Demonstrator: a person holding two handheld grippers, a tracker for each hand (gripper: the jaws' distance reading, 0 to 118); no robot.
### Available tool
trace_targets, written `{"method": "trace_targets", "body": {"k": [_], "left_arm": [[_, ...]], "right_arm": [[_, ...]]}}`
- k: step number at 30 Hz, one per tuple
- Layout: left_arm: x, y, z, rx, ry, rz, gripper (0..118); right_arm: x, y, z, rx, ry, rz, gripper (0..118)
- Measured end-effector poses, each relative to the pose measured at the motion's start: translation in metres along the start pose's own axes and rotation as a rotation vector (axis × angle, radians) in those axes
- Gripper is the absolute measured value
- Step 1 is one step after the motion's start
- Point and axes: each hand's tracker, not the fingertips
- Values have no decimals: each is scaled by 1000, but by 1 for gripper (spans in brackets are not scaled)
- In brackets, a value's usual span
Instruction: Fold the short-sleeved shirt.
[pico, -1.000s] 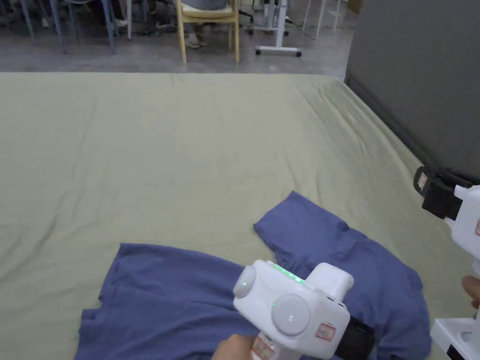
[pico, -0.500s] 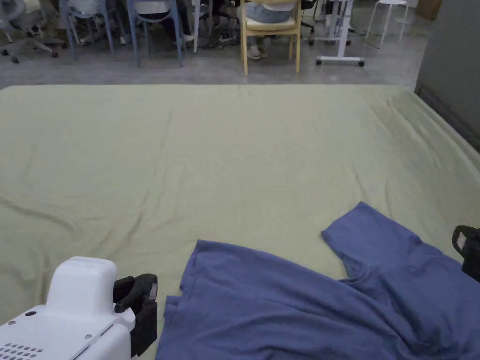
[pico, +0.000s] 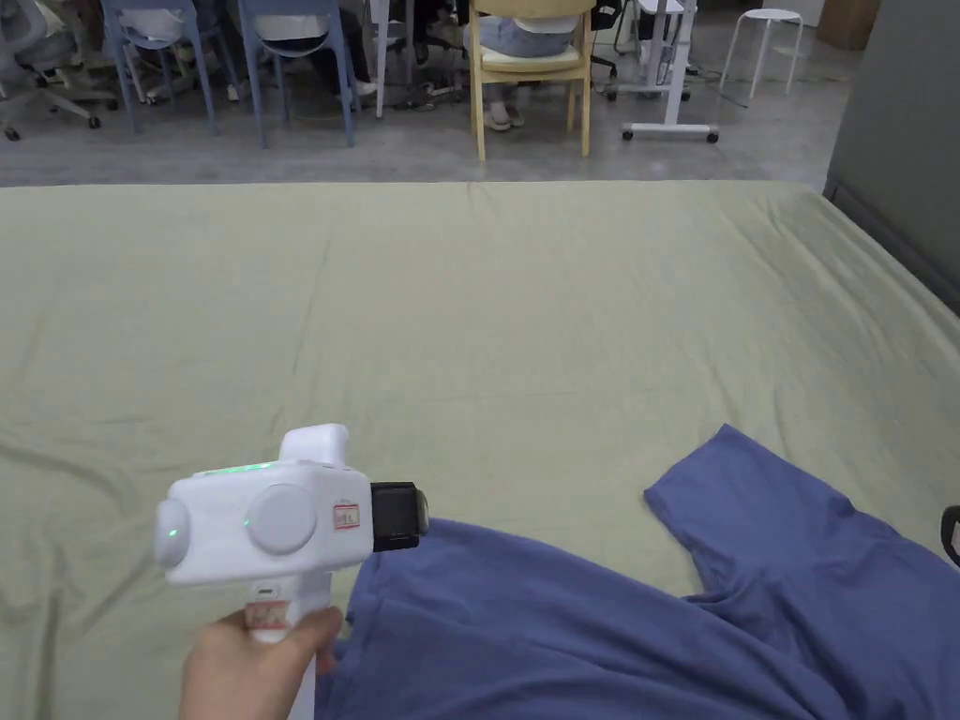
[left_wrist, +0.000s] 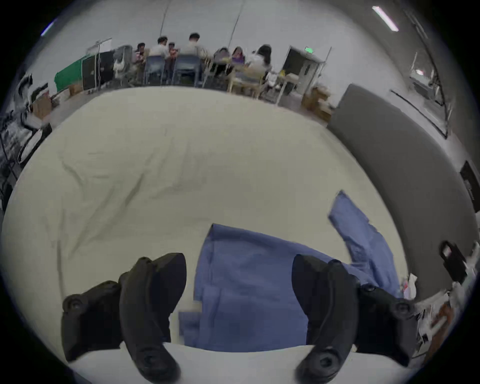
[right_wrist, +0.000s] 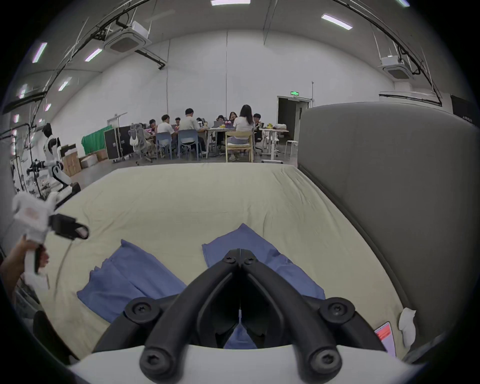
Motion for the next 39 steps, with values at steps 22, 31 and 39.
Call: {"method": "trace_targets", "body": {"k": [22, 31, 39], "left_arm": [[8, -23, -41, -31, -40, -50, 1], [19, -27, -12, 17, -60, -30, 1], [19, -22, -21, 7, -54, -25, 1]], "right_arm": [[28, -15, -79, -233, -22, -115, 64], [86, -3, -241, -621, 19, -231, 118], [90, -32, -293, -748, -80, -227, 70]]}}
